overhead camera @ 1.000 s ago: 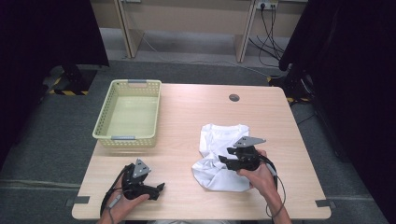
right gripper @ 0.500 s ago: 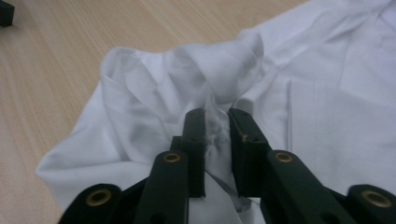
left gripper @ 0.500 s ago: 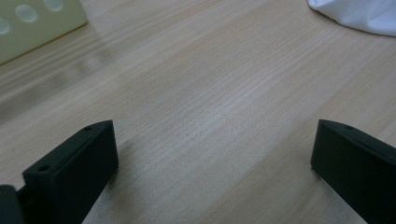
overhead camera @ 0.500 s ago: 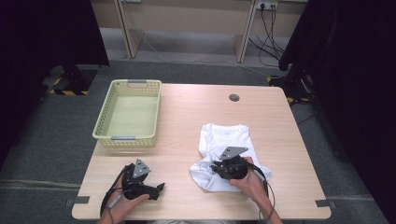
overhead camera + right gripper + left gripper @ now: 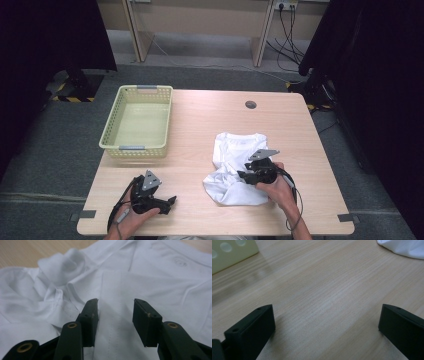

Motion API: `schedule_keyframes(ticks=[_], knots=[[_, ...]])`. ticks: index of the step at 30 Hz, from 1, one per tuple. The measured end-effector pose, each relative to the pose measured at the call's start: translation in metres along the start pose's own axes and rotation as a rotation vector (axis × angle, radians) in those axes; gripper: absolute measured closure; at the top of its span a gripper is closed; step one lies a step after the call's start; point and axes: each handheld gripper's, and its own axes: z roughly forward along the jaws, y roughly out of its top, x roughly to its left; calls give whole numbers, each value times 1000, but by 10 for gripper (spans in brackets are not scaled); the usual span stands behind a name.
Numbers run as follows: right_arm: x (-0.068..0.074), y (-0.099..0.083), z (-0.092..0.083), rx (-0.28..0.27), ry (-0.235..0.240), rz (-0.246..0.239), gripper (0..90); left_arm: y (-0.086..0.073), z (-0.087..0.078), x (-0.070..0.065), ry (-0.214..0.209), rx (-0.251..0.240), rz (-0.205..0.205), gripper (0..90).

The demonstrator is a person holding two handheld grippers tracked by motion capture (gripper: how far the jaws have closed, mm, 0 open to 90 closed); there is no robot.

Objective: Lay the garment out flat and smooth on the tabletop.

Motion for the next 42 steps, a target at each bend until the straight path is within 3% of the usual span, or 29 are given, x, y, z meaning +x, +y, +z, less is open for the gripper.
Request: schedule_keyframes(ticks=[3, 5, 9, 14, 21, 30, 35, 42], knots=[[0, 0, 2, -11, 10, -22, 714, 0, 0, 0, 0, 0, 0, 0], [0, 1, 0, -12, -23, -59, 808, 0, 0, 0, 0, 0, 0, 0], [-9, 2, -6, -50, -45, -43, 843, 0, 0, 0, 0, 0, 0, 0], [-35, -3, -22, -105, -105, 22, 845, 0, 0, 0, 0, 0, 0, 0], [-78, -27, -45, -144, -195, 149, 843, 0, 0, 0, 0, 0, 1, 0], [-106, -48, -70, -164, -260, 218, 822, 0, 0, 0, 0, 1, 1, 0], [-118, -59, -82, -157, -291, 286, 673, 0, 0, 0, 0, 0, 0, 0], [-106, -51, -90, -197, -252, 286, 553, 0, 0, 0, 0, 0, 0, 0]])
